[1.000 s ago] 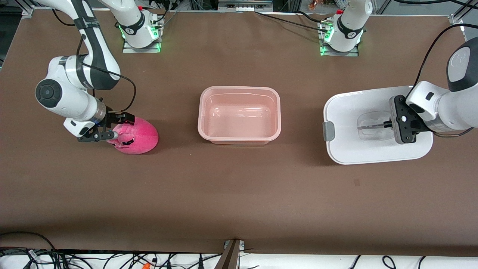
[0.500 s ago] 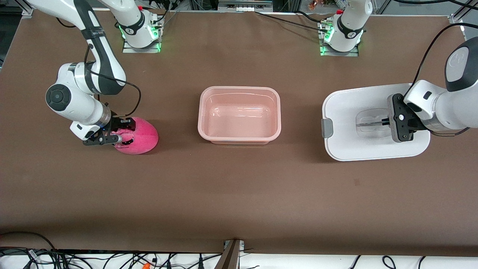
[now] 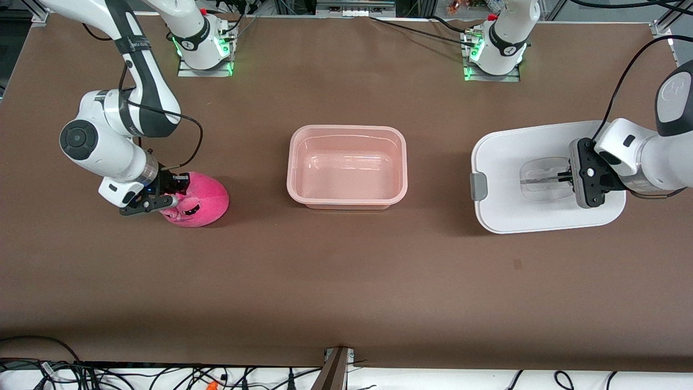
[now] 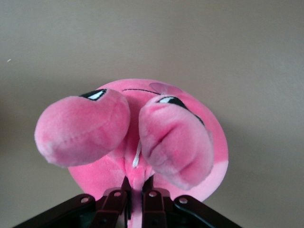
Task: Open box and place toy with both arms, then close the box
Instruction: 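Grasp the pink plush toy with the right gripper and lift it, then carry the toy into the pink box and open the right gripper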
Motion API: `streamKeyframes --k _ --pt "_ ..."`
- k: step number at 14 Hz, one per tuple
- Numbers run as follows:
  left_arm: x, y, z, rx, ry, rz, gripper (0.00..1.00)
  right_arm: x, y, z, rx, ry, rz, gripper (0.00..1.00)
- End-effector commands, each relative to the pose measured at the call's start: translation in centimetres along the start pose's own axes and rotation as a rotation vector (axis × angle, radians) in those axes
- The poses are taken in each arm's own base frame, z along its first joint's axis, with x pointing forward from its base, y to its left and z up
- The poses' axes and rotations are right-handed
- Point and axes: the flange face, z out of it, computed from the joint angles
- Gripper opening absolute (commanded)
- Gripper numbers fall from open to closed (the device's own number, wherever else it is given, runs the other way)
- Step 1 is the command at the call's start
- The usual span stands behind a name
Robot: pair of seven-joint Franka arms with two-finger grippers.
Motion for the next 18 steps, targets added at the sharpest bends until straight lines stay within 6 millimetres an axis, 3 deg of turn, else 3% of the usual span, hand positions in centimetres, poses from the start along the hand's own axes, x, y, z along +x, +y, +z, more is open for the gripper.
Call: streamKeyframes --k 1,3,6,9,13,15,18 --pt "-0.4 0.3 -0.4 -0.015 0.022 0.020 0.00 1.1 -2.9 -2.7 0.010 0.007 -0.078 0.00" --pt "-0.3 0.3 -0.5 -0.015 0.022 0.013 0.00 1.5 -4.8 -5.7 0.020 -0.039 -0.119 0.00" --pt "-0.3 0.3 -0.5 -0.015 0.027 0.011 0.00 2.9 -11.4 -12.6 0.044 -0.104 -0.243 0.00" --pt "-0.1 0.4 -0.5 -0.014 0.026 0.012 0.00 2.9 -18.3 -16.4 0.010 -0.094 -0.387 0.00" --pt "-0.2 0.4 -0.5 -0.017 0.026 0.017 0.00 1.8 -27.8 -18.3 -0.039 -0.062 -0.677 0.00" --pt "-0.3 0.3 -0.6 -0.014 0.027 0.015 0.00 0.9 -32.6 -17.2 -0.059 -0.074 -0.800 0.00" --pt "-0.3 0.4 -0.6 -0.016 0.027 0.015 0.00 1.2 -37.2 -16.3 -0.113 -0.070 -0.899 0.00"
